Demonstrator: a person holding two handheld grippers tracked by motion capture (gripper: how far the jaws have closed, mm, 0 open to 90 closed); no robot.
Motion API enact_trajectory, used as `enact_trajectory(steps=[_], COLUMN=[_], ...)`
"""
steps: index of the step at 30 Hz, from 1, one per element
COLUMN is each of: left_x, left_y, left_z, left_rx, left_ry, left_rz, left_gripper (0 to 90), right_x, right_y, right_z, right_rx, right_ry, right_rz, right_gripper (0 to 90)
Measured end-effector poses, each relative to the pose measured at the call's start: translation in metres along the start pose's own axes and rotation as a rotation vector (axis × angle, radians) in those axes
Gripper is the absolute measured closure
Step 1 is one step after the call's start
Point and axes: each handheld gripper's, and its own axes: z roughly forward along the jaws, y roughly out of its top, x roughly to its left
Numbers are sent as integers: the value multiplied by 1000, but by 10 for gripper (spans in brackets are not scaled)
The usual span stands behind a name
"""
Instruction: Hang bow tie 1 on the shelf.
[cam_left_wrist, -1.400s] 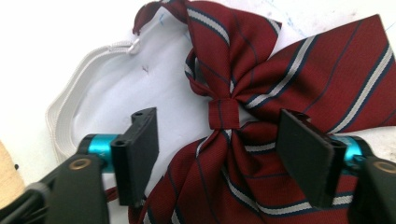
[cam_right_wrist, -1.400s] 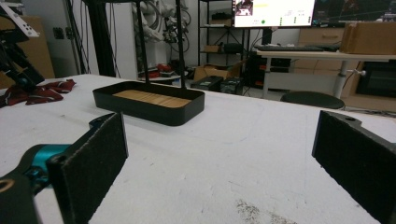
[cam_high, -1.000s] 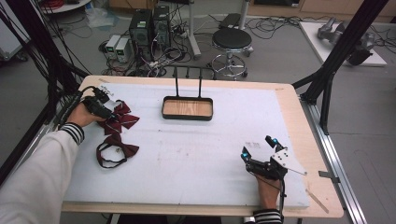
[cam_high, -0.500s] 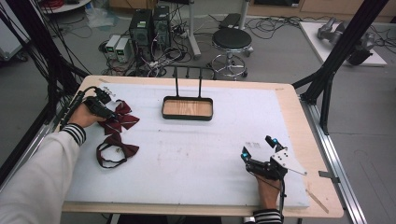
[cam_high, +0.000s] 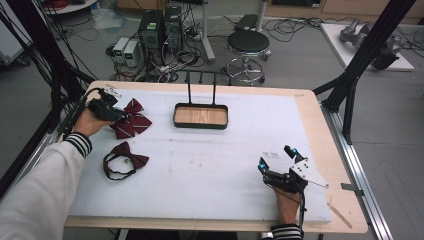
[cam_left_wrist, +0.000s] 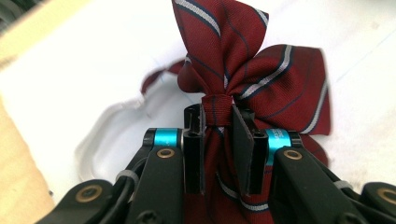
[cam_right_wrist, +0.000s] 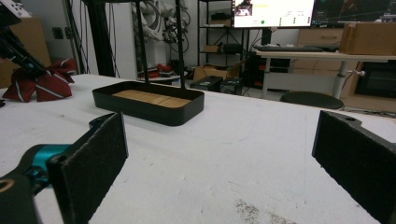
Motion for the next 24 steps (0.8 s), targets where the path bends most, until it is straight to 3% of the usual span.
enact_trajectory(steps=[7, 17, 24], left_x=[0, -1, -6], left_y=[4, 6, 19], left_z=[-16, -34, -50], left_rx=[-100, -175, -228], left_ry=[25, 21, 4], left_rz=[-1, -5, 11], left_gripper=[751, 751, 751], right_x=[1, 1, 1], right_y=[0, 0, 0], right_z=[0, 0, 0], right_rx=[4, 5, 2], right_ry=[2, 1, 0], right_rz=[7, 8, 8], right_gripper=[25, 26, 26])
